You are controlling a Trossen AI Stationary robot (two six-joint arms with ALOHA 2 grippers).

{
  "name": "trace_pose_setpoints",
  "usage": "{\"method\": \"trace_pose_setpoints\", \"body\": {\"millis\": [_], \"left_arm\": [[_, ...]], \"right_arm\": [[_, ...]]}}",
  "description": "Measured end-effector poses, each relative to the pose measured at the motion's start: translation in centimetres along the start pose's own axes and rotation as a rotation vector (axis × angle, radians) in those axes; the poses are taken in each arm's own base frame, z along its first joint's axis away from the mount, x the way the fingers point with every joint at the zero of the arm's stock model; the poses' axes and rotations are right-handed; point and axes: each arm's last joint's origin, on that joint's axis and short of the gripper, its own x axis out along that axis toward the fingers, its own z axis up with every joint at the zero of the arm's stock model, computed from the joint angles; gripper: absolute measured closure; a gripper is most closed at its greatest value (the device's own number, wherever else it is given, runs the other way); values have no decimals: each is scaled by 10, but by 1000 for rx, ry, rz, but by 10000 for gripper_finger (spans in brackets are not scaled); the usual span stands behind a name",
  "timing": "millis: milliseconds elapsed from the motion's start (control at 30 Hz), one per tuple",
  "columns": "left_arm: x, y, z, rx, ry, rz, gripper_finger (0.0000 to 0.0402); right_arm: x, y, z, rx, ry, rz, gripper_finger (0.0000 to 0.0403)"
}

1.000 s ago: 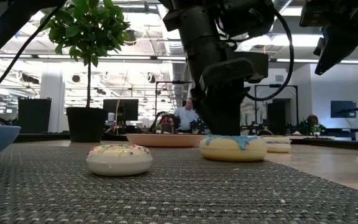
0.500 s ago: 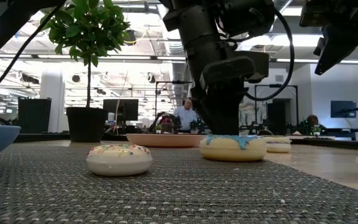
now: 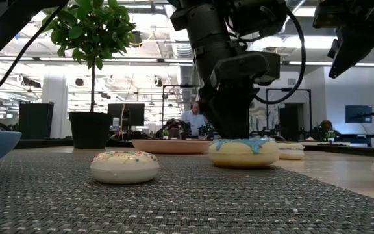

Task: Pick & Place donuts
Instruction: Put the big blue donut on the blue plate

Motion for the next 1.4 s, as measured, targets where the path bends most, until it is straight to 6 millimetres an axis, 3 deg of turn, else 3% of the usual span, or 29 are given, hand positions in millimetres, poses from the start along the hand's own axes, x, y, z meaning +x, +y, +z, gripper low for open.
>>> {"method": "trace_pose_setpoints", "body": {"millis": [200,333,567,733,1133,1400], "left_arm": [[-25,6,13,-22,-4,5,237],[-54,9,24,-34,-12,29,237],[-88,5,20,8,75,164,237],[-96,-4,10,45,143,185,237],[-144,-20,-11,117,181,293,237],[-158,-29,-48,107,124,282,237]], "right_arm": [[0,0,0,0,-2,1,403],[0,0,1,2,-8,5,403],[0,4,7,32,-72,43,403],[0,6,11,74,-103,64,403],[-1,11,19,250,-179,130,403],[11,18,26,329,-164,129,403]]}}
